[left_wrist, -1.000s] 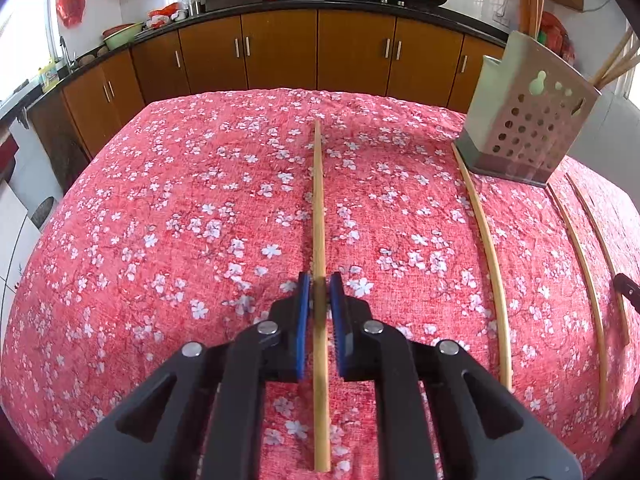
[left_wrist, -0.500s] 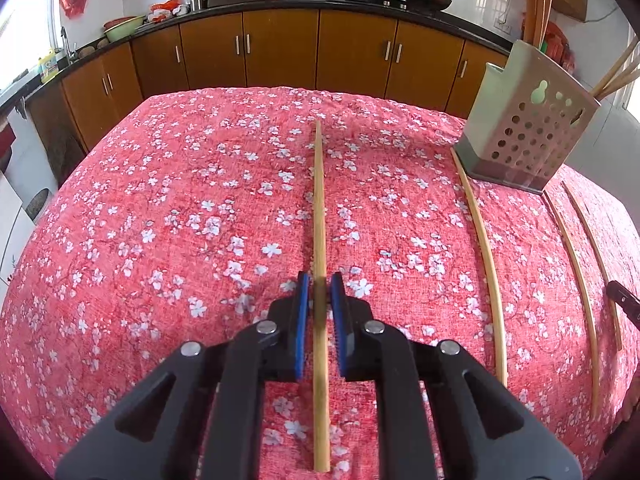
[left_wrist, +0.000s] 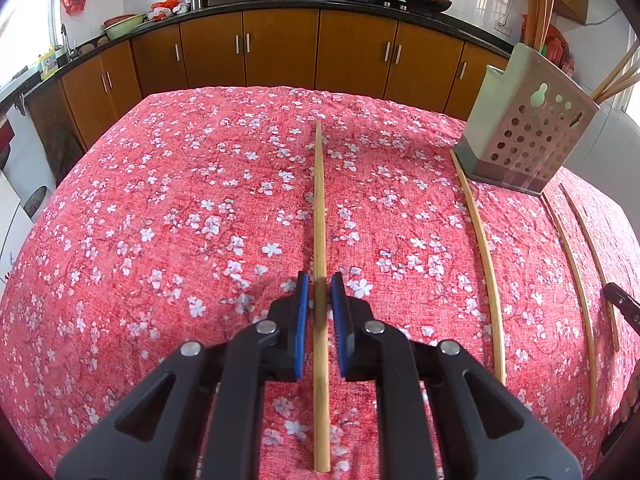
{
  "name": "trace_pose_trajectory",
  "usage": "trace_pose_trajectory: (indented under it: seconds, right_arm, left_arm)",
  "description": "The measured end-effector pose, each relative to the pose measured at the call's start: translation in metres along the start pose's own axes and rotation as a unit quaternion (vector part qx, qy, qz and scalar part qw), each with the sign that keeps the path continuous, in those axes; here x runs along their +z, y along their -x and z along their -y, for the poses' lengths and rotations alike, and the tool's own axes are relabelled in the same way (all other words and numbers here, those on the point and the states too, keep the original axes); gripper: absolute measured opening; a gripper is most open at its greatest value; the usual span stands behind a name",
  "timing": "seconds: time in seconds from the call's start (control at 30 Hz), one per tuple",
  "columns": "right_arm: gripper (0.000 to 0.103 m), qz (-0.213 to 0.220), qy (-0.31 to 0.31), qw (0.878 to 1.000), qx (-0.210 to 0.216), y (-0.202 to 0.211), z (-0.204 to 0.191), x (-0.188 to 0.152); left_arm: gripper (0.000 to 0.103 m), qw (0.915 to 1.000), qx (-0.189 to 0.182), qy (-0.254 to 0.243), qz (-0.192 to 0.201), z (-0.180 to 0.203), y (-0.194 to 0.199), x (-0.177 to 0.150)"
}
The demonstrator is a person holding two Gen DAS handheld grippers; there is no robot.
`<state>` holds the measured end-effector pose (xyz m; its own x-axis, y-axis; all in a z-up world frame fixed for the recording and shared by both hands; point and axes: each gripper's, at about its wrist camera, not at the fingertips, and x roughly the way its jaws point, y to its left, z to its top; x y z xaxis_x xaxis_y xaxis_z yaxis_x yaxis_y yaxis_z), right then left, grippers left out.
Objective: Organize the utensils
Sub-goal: 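Close the right tool on a chopstick while the left tool grasps another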
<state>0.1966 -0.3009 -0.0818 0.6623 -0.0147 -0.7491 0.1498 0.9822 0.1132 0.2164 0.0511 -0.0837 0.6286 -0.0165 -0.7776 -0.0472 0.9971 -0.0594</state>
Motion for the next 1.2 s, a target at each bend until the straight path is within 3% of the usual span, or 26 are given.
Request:
trace_pose_trajectory:
  seconds: [0.87,1.0,1.2]
  right_arm:
    - [0.009,0.0,0.0,1.0,-0.001,0.0,-0.001,0.0]
    - [0.009,-0.001,0.0,1.0,0.002,0.003,0.0,-0.004]
    - [0.008,-0.001,-0.009,1.0,0.014,0.007,0.005,-0.007]
  left_arm:
    - [0.014,1.0,-0.004,0.006,0.001,0.001,-0.001,0.0]
    - [0.014,0.9998,0.012,-0.017,-0.001,0.008,0.002,-0.004]
    - [0.014,0.9996,0.008,-0.026,-0.003,0.011,0.007,-0.011]
